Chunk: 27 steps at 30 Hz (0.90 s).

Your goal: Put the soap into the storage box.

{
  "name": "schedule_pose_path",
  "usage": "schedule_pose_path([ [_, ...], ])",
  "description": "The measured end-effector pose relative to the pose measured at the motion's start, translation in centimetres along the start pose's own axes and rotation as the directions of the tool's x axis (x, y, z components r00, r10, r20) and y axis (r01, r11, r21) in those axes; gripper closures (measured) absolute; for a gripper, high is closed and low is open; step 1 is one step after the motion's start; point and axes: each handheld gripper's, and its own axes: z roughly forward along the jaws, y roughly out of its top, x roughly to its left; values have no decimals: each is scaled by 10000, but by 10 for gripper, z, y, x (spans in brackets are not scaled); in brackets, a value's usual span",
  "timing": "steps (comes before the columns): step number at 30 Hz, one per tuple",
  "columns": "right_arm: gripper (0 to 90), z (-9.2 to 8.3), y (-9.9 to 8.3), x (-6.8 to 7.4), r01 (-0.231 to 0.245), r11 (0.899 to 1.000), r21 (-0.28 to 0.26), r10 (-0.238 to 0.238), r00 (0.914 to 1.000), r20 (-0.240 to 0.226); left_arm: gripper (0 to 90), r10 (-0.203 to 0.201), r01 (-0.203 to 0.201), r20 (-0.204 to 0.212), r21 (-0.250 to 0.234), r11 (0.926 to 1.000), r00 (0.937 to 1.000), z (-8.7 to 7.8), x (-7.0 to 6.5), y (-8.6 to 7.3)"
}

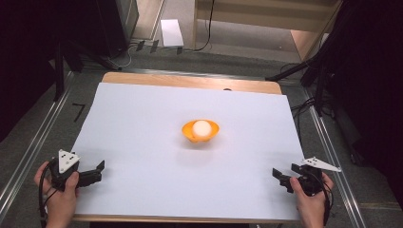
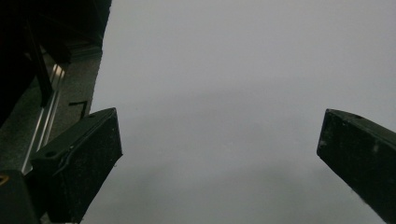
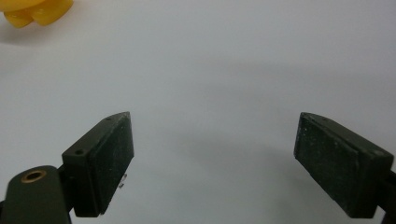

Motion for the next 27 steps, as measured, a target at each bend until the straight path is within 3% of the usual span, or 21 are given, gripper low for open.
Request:
schedule_pose_path([
  [4, 127, -6, -9, -10, -106, 9997, -201, 107, 9999, 49, 3, 32, -32, -35, 11, 10000, 10000, 0, 0, 0],
  [7, 129, -12, -15, -20, -405, 9980, -476, 397, 9991, -178, 3, -16, 16, -37, -31, 10000, 10000, -1, 0, 0],
  [9, 129, -17, -19, -27, -640, 9947, -809, 603, 9971, -475, 3, 5, -5, -12, 0, 10000, 10000, 0, 0, 0],
  [14, 134, -25, -27, -35, -918, 9854, -1433, 870, 9954, -393, 3, 8, -8, 40, 44, 10000, 10000, 0, 0, 0],
  [15, 134, -25, -27, -35, -918, 9854, -1433, 870, 9954, -393, 3, 8, -8, 40, 44, 10000, 10000, 0, 0, 0],
  [16, 134, -23, -30, -39, -1136, 9830, -1441, 1044, 9921, -699, 3, -37, 37, 52, 38, 10000, 10000, 0, 0, 0],
  [19, 134, -22, -31, -40, -1281, 9808, -1468, 1173, 9899, -802, 3, -95, 94, 92, 100, 9999, 9999, 0, 1, 1],
  [22, 135, -20, -32, -37, -1181, 9834, -1375, 1086, 9913, -748, 3, -47, 46, 71, 126, 9999, 10000, 1, 1, 1],
  [27, 136, -19, -32, -31, -803, 9868, -1405, 775, 9967, -255, 3, -104, 102, 102, 123, 9999, 9999, 1, 1, 1],
])
